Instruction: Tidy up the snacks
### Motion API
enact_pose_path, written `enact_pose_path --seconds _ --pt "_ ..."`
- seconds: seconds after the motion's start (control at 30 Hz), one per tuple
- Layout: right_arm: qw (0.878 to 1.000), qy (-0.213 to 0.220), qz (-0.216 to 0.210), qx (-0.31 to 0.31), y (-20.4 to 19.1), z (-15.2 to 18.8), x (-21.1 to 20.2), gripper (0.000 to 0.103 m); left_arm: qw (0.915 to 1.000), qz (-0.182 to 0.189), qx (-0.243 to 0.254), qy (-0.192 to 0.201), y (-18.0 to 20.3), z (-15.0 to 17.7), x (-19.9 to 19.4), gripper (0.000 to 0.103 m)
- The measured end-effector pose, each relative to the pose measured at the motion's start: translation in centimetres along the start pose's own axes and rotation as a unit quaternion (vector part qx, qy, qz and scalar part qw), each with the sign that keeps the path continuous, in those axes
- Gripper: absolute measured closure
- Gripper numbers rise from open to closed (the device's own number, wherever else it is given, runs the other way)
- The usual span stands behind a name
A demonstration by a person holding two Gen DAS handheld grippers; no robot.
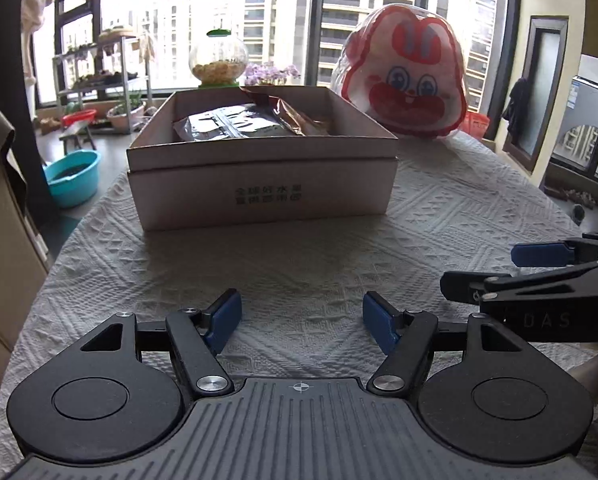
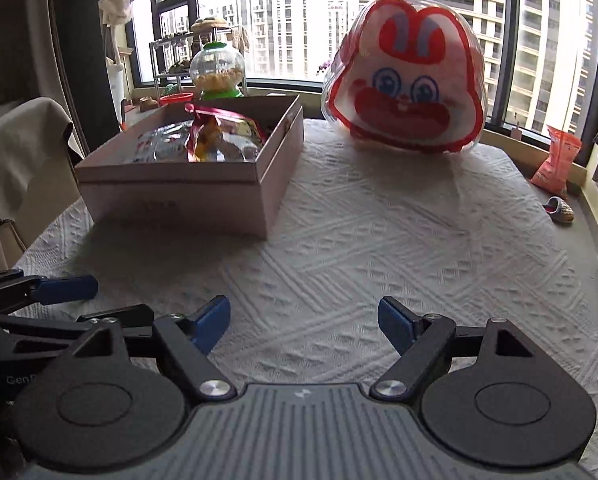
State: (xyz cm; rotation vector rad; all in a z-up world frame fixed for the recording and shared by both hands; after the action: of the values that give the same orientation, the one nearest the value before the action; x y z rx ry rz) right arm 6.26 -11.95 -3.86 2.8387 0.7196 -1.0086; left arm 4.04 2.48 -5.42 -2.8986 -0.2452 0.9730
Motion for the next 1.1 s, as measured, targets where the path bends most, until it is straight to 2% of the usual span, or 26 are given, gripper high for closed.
enact_pose_path --seconds 0.23,0.4,0.6,0.73,1.1 --pt "1.0 -0.01 0.022 0.005 0.7 1.4 0.6 0.014 0.9998 -0.016 0.005 0.005 0.1 -0.1 0.6 0.029" --pt "1.0 0.012 0.018 0.01 1.5 1.7 0.3 0.01 0.9997 -0.02 0.01 0.006 0.2 -0.1 0.7 0.029" --pt "0.999 0.018 0.051 0.004 1.1 1.7 0.3 0.007 0.9998 -0.019 0.01 0.005 0.2 -0.2 0.9 0.029" --pt "0.999 0.023 0.028 0.022 1.6 1.8 0.1 0.006 0.9998 -0.018 0.01 0.005 0.2 -0.2 0.9 0.029" --pt "0.999 0.018 0.034 0.013 1.4 1.9 0.2 0.006 0.9998 -0.017 0.009 0.004 0.2 -0.2 0.9 0.029"
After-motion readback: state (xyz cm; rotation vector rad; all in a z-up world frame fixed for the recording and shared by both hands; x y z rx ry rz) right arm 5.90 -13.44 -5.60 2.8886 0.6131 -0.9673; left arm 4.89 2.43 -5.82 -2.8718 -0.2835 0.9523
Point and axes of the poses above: each gripper's, at about its wrist camera, not at the fingertips, and x roughly the way its jaws point, y to its right, z to its underside, the point moved 10 cm from there along x, roughly the way its jaws point, and after that the axes turned 15 degrees about -z, right-handed, at the moved point
